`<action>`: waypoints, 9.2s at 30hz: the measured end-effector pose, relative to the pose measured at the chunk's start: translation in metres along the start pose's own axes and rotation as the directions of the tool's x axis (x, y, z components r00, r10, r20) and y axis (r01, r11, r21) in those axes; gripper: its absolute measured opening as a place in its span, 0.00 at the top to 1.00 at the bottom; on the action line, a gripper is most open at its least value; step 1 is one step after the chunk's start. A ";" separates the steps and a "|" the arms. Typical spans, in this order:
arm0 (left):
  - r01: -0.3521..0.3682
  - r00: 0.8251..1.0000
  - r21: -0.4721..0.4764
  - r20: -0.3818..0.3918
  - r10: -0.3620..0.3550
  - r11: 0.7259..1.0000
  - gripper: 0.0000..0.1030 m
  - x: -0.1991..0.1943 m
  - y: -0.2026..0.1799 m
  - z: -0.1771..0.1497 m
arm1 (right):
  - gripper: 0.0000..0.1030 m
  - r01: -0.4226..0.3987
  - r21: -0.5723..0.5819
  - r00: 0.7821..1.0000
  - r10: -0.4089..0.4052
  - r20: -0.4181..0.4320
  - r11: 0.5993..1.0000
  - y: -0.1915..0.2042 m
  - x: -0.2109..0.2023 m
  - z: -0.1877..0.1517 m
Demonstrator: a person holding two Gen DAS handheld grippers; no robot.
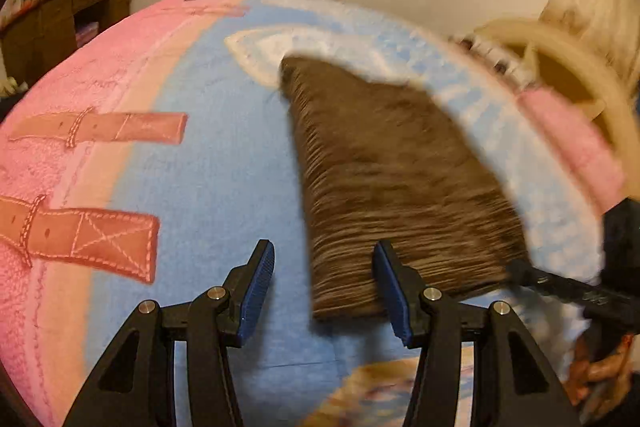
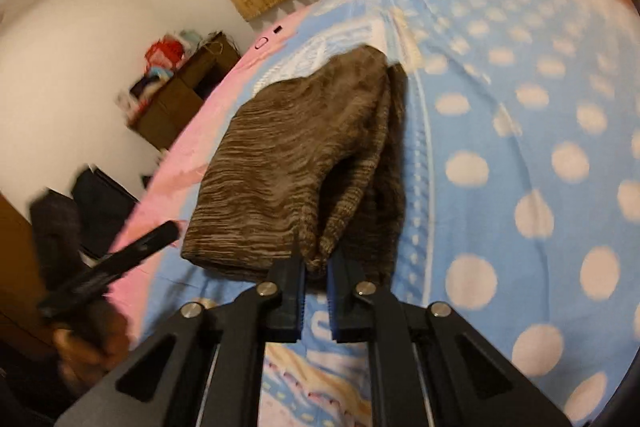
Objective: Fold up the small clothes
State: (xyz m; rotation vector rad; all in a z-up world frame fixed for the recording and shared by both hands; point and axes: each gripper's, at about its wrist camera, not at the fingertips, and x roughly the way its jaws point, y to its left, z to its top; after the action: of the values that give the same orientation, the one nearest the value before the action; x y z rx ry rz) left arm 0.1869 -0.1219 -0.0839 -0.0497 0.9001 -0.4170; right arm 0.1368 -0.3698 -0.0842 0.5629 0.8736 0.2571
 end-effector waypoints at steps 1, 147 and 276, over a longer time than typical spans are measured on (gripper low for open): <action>-0.013 1.000 0.015 -0.019 0.013 1.000 0.48 0.005 0.001 -0.006 | 0.89 0.023 0.016 0.999 -0.022 -0.027 1.000 -0.007 0.005 -0.004; -0.113 0.993 0.081 0.035 0.111 0.990 0.76 0.023 -0.047 0.040 | 0.77 0.200 -0.148 0.956 -0.160 0.245 0.969 0.073 0.033 0.038; -0.461 0.878 -0.173 0.055 0.476 0.870 0.25 -0.167 0.150 -0.115 | 0.14 0.168 -0.434 0.985 -0.166 0.042 0.885 0.285 0.079 -0.119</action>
State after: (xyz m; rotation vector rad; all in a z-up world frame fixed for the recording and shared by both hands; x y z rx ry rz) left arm 0.0565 0.0930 -0.0629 0.0081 0.8153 0.1122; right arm 0.0967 -0.0573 -0.0361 0.0669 0.8224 0.2841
